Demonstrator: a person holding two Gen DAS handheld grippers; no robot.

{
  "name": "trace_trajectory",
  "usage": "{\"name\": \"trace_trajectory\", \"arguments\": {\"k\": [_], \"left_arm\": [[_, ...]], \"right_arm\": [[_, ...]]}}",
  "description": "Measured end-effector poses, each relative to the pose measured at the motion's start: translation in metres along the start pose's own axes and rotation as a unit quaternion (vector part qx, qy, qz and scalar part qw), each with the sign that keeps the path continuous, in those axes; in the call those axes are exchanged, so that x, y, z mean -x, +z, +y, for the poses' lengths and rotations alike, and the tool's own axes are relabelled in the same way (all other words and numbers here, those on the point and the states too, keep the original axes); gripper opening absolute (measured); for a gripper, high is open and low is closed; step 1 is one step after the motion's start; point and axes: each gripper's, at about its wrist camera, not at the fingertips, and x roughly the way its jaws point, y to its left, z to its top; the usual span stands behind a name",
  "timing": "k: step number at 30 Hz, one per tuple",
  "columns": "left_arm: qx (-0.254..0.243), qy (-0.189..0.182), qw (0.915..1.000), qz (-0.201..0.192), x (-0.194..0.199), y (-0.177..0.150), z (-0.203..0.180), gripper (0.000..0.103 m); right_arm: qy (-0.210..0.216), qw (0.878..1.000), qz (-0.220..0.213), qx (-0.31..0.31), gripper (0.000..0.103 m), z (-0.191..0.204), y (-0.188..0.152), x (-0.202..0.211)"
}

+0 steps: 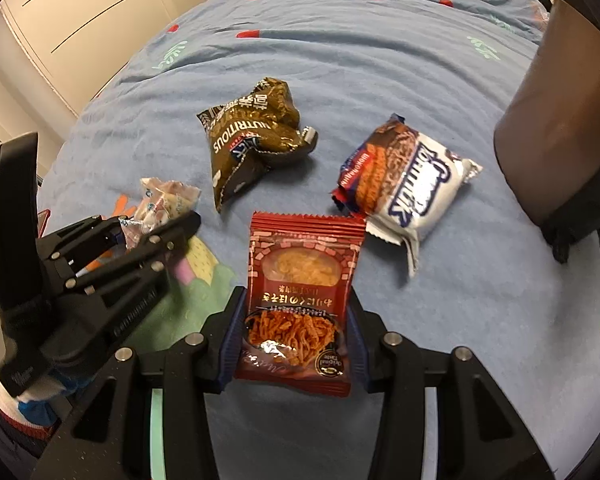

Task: Organize snacks
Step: 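Grasp the pink-white candy with left tool while right tool grasps red noodle packet, then carry the pink-white candy and red noodle packet over the green tray with both tools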

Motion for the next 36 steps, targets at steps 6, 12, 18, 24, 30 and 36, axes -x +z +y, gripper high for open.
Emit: {"name": "trace_trajectory", "arguments": {"k": [6,12,18,24,30,36], "left_arm": [[0.006,0.010,0.9999,-0.004,0.004,-0.001,-0.001,0.015],[0.011,0.015,0.9998,-0.007,0.009,-0.002,-0.003,0.014],[0.014,0.010,0.9998,-0.007,0.013,-0.001,-0.006,0.014],[0.005,-0.001,0.9999,-0.010,0.020,-0.003,-0.017,0.014],[-0.002,-0.018,0.9997,-0.014,0.030,-0.005,-0.028,0.014],[-0.017,-0.028,0.9993,-0.017,0.035,-0.007,-0.042,0.014]], "right_arm": [[-0.001,1.000,-0.005,-0.001,0.042,0.001,0.001,0.000],[0.000,1.000,-0.006,-0.009,0.041,-0.004,-0.003,-0.001],[0.001,1.000,-0.009,-0.009,0.041,-0.003,-0.003,0.000],[-0.010,1.000,-0.007,-0.009,0.041,-0.005,-0.004,0.001],[-0.014,1.000,-0.005,-0.007,0.041,-0.007,-0.007,0.002],[-0.016,1.000,-0.005,-0.007,0.041,-0.009,-0.008,0.004]]}}
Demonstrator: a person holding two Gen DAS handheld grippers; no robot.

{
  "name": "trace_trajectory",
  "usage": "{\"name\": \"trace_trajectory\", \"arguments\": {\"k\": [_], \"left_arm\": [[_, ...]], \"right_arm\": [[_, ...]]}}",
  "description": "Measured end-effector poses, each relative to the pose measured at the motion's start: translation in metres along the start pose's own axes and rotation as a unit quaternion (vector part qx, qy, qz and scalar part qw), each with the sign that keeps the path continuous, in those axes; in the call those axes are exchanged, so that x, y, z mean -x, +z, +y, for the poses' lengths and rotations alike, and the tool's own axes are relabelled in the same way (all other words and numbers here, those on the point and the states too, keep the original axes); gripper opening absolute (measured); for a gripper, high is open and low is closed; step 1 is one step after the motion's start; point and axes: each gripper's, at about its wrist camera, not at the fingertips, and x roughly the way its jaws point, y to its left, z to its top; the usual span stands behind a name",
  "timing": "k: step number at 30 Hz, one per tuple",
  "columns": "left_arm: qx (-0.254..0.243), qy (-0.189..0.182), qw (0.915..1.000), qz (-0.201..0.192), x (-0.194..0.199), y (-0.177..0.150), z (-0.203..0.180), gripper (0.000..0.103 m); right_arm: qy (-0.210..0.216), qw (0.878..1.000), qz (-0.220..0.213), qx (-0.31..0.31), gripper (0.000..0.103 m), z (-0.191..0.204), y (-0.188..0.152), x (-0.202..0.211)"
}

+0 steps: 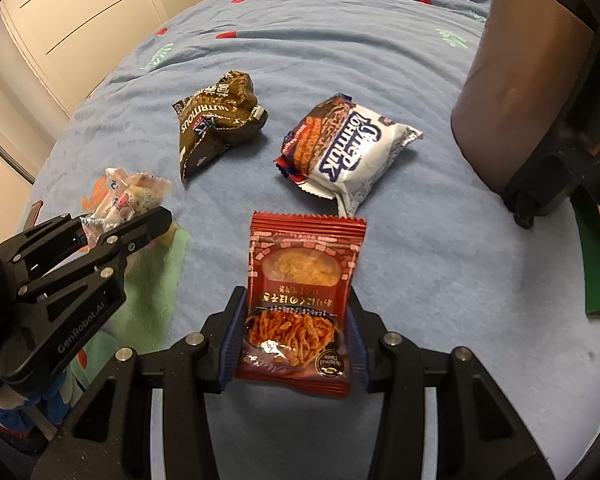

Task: Organize snacks
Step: 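Carry the pink-white candy and red noodle packet over the green tray with both tools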

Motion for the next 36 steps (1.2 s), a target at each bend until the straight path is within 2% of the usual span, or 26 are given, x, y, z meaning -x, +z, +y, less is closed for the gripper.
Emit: {"name": "trace_trajectory", "arguments": {"k": [16,28,36], "left_arm": [[-0.022,-0.012,0.9997,-0.007,0.004,-0.003,-0.024,0.014],[-0.064,-0.035,0.9973,-0.011,0.013,-0.012,-0.062,0.014],[-0.084,-0.037,0.9958,-0.007,0.013,-0.016,-0.078,0.014]], "right_arm": [[-0.010,1.000,0.001,-0.016,0.041,-0.011,-0.010,0.007],[-0.035,0.999,-0.001,-0.036,0.041,-0.041,-0.023,0.026],[-0.045,0.998,-0.001,-0.048,0.041,-0.054,-0.029,0.032]]}}
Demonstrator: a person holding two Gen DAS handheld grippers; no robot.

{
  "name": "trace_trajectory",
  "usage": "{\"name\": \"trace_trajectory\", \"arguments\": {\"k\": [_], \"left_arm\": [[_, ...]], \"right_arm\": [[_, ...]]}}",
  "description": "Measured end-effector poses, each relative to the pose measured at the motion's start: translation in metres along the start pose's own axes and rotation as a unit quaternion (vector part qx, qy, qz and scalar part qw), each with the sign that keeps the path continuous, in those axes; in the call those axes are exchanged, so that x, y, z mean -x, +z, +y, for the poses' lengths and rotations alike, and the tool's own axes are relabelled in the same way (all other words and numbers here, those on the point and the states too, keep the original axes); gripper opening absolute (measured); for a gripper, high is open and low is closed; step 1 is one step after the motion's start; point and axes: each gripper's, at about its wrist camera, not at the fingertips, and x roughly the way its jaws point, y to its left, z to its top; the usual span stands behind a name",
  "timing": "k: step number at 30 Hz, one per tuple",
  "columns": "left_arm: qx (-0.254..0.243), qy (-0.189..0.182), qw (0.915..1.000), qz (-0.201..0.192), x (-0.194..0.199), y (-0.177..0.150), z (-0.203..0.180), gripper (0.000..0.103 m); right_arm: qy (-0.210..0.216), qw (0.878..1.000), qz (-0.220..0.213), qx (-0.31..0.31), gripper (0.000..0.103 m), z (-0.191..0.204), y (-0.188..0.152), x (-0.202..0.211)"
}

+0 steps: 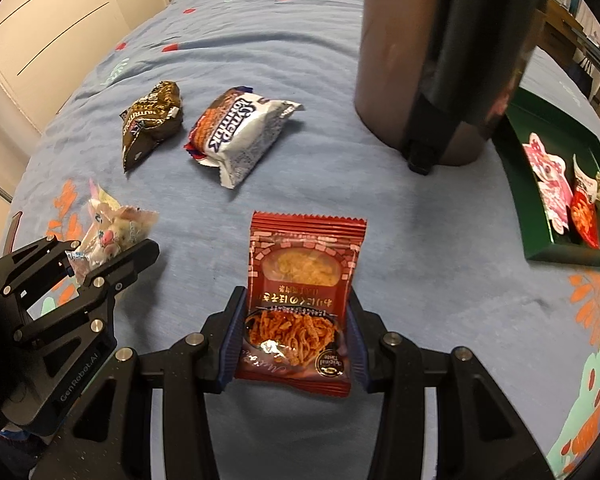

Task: Organize snacks
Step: 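Carry the pink-white candy and red noodle packet over the green tray with both tools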

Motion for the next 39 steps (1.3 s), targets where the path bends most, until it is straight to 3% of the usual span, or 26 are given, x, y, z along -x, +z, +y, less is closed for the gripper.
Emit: {"name": "trace_trajectory", "arguments": {"k": [16,28,39], "left_arm": [[-0.023,-0.021,0.9995,0.009,0.001,-0.003,-0.027,0.014],[-0.036,-0.012,0.9992,0.011,0.004,-0.004,-0.046,0.014],[-0.026,-0.027,0.9991,0.021,0.011,-0.002,-0.062,0.014]], "right_arm": [[-0.026,0.999,-0.003,-0.026,0.041,-0.034,-0.018,0.020],[-0.033,0.999,-0.005,-0.031,0.041,-0.048,-0.022,0.027],[-0.041,0.998,-0.014,-0.043,0.041,-0.075,-0.027,0.040]]}}
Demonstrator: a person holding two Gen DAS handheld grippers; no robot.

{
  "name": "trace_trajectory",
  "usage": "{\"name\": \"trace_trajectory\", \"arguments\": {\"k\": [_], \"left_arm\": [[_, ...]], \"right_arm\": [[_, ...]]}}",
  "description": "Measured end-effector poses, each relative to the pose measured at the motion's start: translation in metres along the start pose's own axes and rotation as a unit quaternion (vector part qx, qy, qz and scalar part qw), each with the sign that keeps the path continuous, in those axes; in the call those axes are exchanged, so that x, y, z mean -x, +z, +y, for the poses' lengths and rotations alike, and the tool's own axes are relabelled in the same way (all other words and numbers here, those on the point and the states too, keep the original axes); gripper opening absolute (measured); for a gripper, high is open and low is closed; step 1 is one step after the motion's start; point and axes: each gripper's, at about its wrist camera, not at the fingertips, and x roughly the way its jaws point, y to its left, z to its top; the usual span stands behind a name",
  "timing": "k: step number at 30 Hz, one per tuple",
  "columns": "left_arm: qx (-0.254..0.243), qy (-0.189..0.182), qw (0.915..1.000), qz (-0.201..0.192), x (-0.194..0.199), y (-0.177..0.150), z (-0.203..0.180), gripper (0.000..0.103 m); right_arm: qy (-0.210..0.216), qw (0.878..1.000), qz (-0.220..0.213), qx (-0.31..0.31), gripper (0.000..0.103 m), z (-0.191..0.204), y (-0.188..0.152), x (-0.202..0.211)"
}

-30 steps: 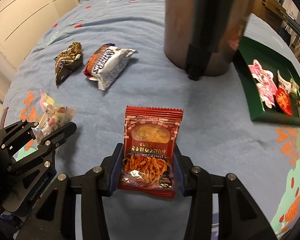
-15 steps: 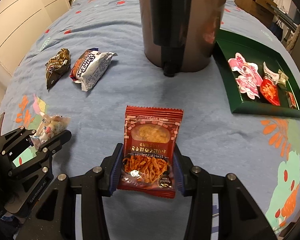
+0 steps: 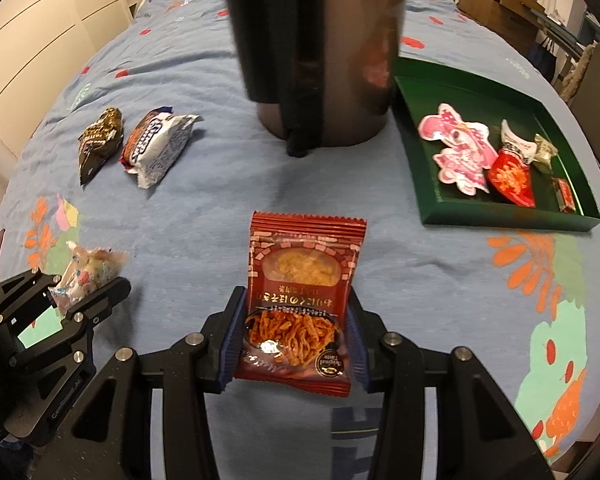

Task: Organize snacks
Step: 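Carry the pink-white candy and red noodle packet over the green tray with both tools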

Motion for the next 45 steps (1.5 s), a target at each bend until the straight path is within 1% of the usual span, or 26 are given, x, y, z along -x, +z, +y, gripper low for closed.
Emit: {"name": "trace_trajectory", "arguments": {"k": [6,14,17,27,31,38,45], "left_arm": [[-0.002,-0.008,0.9999,0.010,-0.001,0.004,-0.014,0.014],[-0.016,-0.028,0.9992,0.023,-0.003,0.016,-0.050,0.014],[-0.026,-0.035,0.9987,0.025,-0.003,0.023,-0.067,0.014],[-0.072,-0.045,0.9958,0.033,-0.009,0.051,-0.120,0.014],[-0.089,-0.048,0.9945,0.029,-0.012,0.067,-0.138,0.014],[-0.099,-0.052,0.9936,0.012,-0.019,0.105,-0.164,0.014],[-0.106,-0.045,0.9933,-0.005,-0.037,0.140,-0.183,0.014]], "right_arm": [[0.003,1.000,-0.004,-0.012,0.041,-0.016,-0.003,0.002],[0.006,0.999,-0.026,-0.023,0.041,-0.041,0.003,0.015],[0.006,0.999,-0.035,-0.032,0.041,-0.056,0.006,0.023],[-0.016,0.996,-0.062,-0.066,0.041,-0.126,0.012,0.044],[-0.024,0.995,-0.069,-0.075,0.041,-0.149,0.015,0.047],[-0.037,0.991,-0.090,-0.096,0.041,-0.191,0.025,0.055],[-0.048,0.986,-0.108,-0.115,0.041,-0.223,0.042,0.046]]}}
